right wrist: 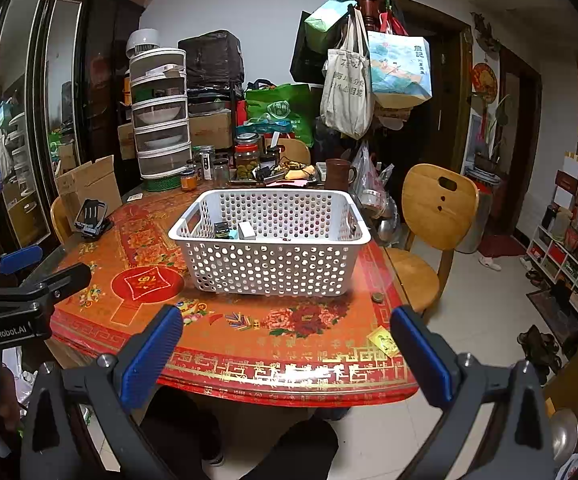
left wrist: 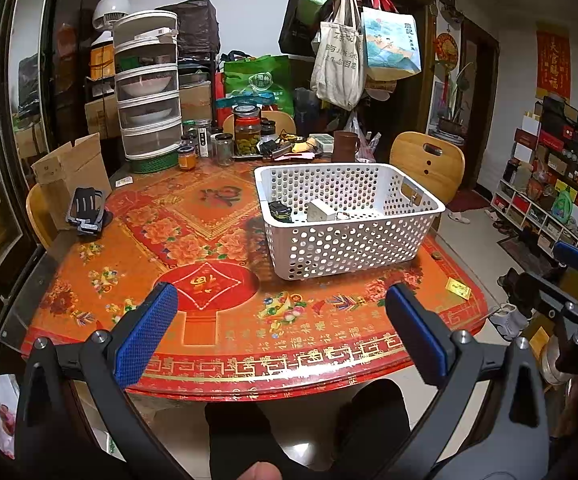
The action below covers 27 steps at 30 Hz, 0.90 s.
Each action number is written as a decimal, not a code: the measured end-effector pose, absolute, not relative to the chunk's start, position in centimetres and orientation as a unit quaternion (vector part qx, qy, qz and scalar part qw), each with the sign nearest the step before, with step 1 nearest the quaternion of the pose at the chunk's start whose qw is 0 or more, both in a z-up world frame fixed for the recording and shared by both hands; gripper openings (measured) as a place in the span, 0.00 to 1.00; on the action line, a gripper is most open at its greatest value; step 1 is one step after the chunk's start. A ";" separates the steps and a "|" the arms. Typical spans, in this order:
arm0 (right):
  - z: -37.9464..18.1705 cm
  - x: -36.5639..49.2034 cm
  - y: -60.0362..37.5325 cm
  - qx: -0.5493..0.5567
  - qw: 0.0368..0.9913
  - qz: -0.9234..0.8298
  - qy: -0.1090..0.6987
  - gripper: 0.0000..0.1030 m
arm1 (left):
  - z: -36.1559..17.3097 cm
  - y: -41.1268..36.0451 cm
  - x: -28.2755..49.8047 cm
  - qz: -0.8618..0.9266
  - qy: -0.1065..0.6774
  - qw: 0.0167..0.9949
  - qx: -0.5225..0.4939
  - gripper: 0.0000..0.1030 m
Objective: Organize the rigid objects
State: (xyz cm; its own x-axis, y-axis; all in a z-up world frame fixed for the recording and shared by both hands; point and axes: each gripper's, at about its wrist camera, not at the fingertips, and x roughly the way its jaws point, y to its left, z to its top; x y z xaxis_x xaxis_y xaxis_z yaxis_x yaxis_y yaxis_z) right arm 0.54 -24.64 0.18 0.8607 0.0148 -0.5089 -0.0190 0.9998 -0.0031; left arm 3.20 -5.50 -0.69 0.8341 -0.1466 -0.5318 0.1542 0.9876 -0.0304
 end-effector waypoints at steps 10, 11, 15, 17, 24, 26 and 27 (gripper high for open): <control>0.1 0.5 -24.7 -0.007 0.964 0.008 0.267 1.00 | -1.0 -5.6 3.4 -0.082 0.282 0.956 0.009 0.99; 0.1 0.4 -24.7 -0.007 0.964 0.008 0.266 1.00 | -1.0 -5.5 3.5 -0.082 0.282 0.956 0.009 0.99; 0.1 0.4 -24.9 -0.004 0.964 0.007 0.265 1.00 | -1.1 -5.5 3.5 -0.083 0.282 0.956 0.009 0.99; 0.1 0.4 -25.0 -0.004 0.964 0.007 0.264 1.00 | -1.0 -5.5 3.4 -0.082 0.282 0.956 0.009 0.99; 0.1 0.4 -25.0 -0.004 0.964 0.006 0.267 1.00 | -1.1 -5.2 3.5 -0.085 0.284 0.955 0.009 0.99; 0.1 0.3 -25.0 -0.004 0.963 0.007 0.268 1.00 | -1.1 -4.9 3.5 -0.086 0.284 0.955 0.009 0.99; 0.1 0.3 -25.0 -0.004 0.963 0.007 0.268 1.00 | -1.1 -4.9 3.5 -0.086 0.285 0.955 0.009 0.99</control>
State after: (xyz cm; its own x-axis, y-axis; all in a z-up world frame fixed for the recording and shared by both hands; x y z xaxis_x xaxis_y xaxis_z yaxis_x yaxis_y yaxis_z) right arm 0.34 -25.03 0.09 0.8567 0.0121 -0.5157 -0.0164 0.9999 -0.0038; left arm 3.49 -4.90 -1.11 0.8232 -0.1593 -0.5449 0.1697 0.9850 -0.0316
